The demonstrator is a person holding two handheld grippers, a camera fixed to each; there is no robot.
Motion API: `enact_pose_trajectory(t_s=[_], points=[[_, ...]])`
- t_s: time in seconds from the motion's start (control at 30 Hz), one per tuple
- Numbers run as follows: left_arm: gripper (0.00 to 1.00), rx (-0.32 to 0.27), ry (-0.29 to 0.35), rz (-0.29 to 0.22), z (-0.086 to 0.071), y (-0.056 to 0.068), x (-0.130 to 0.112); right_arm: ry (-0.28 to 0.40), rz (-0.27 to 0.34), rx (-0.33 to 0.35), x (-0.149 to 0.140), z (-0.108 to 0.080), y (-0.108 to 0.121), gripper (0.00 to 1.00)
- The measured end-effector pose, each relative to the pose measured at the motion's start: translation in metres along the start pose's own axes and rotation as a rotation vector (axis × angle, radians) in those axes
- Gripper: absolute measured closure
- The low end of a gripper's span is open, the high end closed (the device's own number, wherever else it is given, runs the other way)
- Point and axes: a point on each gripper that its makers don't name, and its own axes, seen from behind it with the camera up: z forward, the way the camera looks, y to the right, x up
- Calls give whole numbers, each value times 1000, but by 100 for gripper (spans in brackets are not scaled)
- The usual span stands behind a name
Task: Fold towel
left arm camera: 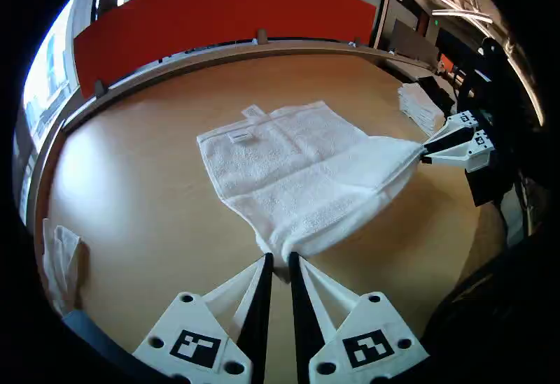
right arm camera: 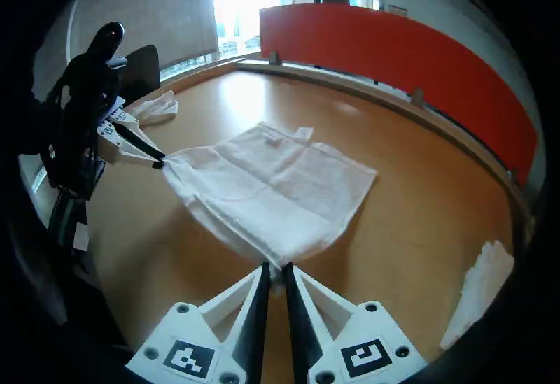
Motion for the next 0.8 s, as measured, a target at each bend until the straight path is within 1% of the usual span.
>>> enact_pose_trajectory(t_s=[0.2, 0.5, 0.6, 0.8], points=[[82, -6, 7, -9, -22, 6, 11, 17, -7, 11, 14, -20, -8, 84], [82, -23, 18, -24, -49, 17, 26, 31, -12, 14, 29, -48, -12, 84], [82, -26, 17, -32, -56, 20, 28, 35, -11, 14, 32, -54, -12, 84], [82, -30, 5, -44, -66, 26, 28, 34, -17, 17, 36, -61, -13, 84]])
